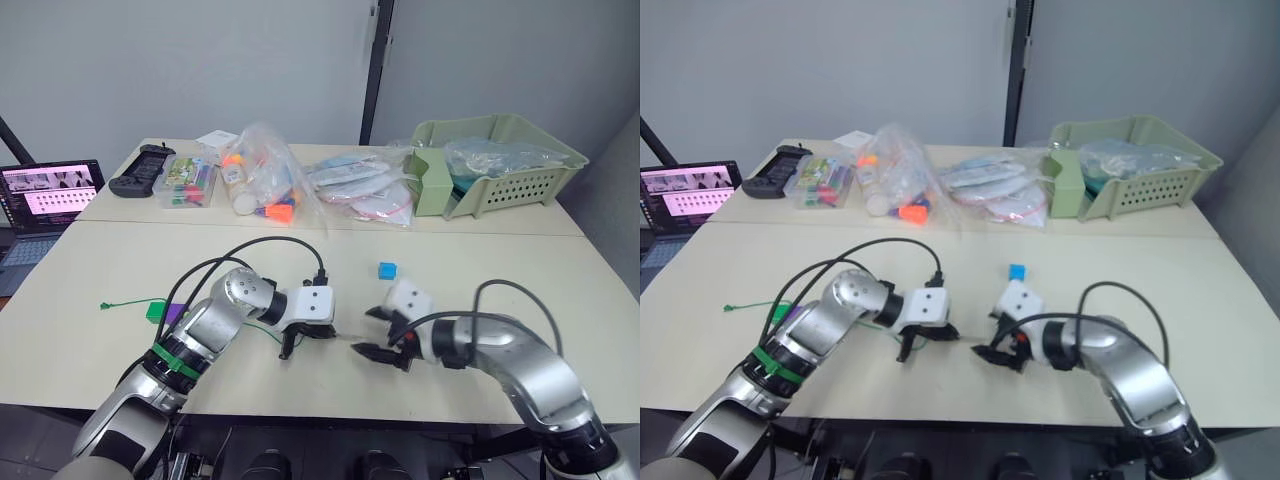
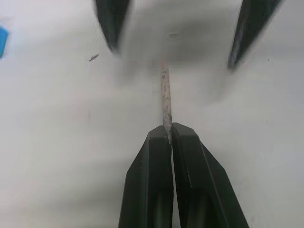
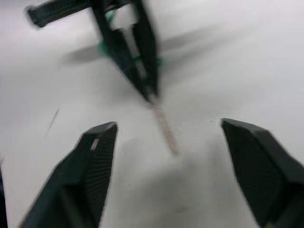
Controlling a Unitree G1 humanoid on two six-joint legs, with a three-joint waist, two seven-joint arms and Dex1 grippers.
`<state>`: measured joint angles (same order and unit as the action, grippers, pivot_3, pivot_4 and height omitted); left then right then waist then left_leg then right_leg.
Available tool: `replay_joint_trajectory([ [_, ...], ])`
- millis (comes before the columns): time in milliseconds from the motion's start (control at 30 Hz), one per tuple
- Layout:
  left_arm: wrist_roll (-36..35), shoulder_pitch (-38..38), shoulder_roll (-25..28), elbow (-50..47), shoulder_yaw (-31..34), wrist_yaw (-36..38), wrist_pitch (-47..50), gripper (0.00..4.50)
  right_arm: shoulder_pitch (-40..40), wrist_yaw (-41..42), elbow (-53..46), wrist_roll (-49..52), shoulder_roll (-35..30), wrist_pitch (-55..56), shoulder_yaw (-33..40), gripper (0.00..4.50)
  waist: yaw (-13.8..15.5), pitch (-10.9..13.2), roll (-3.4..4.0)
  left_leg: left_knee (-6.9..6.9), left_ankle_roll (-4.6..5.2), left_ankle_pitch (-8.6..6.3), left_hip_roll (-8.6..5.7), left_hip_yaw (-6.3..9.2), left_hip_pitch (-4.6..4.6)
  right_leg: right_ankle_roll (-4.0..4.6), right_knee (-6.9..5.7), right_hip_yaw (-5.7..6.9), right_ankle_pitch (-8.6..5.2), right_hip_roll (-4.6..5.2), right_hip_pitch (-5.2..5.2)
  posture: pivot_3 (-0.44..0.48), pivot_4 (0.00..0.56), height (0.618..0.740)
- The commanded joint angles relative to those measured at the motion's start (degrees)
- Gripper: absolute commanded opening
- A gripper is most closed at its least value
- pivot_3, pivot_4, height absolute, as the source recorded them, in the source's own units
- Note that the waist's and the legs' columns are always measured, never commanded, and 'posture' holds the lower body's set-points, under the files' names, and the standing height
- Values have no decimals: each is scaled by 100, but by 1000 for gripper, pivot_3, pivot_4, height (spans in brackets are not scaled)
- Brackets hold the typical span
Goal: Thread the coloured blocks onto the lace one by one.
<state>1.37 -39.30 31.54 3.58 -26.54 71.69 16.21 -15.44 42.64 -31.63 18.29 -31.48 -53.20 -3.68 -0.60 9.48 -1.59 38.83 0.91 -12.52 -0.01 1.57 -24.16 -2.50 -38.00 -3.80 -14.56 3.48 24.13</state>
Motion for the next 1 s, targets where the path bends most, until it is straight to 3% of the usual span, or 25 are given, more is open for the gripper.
replay_joint_trajectory([
  [33, -177, 3, 164, -103, 285, 96, -63, 0, 270, -1024, -418, 171, 698, -192, 899, 4454, -12, 0, 1, -2, 0, 0, 0, 1, 0, 0, -1, -1, 0, 0, 2, 0, 150, 740],
  [167, -195, 53, 331, -84, 382, 125, -50, 0, 398, -2533, -251, -523, 1752, 95, 737, 4454, -39, -1, 3, -7, 0, 0, 4, 2, 4, 0, -2, -4, 0, -1, 6, 0, 150, 740],
  [333, -197, 99, 353, -135, 402, 116, -17, 0, 313, -3786, 554, -1278, 2770, 899, 257, 4454, -52, -2, 4, -10, 0, 0, 3, -6, 3, 1, -6, -5, 0, -1, 13, 0, 150, 740],
  [567, -190, 149, 342, -214, 405, 59, 43, 0, -583, -4805, 2687, -1833, 3324, 2494, 381, 4454, -51, -2, 4, -10, -1, 1, 1, -9, 5, 1, -3, -6, 0, 0, 10, 0, 150, 740],
  [767, -203, 244, 408, -383, 451, 18, 147, 0, -1427, -5010, 4532, -1783, 3414, 3506, 622, 4454, -120, -1, 5, -24, -1, 1, -1, -6, 7, 5, -7, -6, 3, 1, 14, 0, 150, 740],
  [1000, -214, 288, 448, -480, 466, -40, 260, 0, -1480, -4960, 4776, -1719, 3487, 3892, 638, 2322, -205, -2, 5, -55, -1, 1, -1, 10, 20, 9, -7, -12, 5, 2, 15, 0, 150, 740],
])
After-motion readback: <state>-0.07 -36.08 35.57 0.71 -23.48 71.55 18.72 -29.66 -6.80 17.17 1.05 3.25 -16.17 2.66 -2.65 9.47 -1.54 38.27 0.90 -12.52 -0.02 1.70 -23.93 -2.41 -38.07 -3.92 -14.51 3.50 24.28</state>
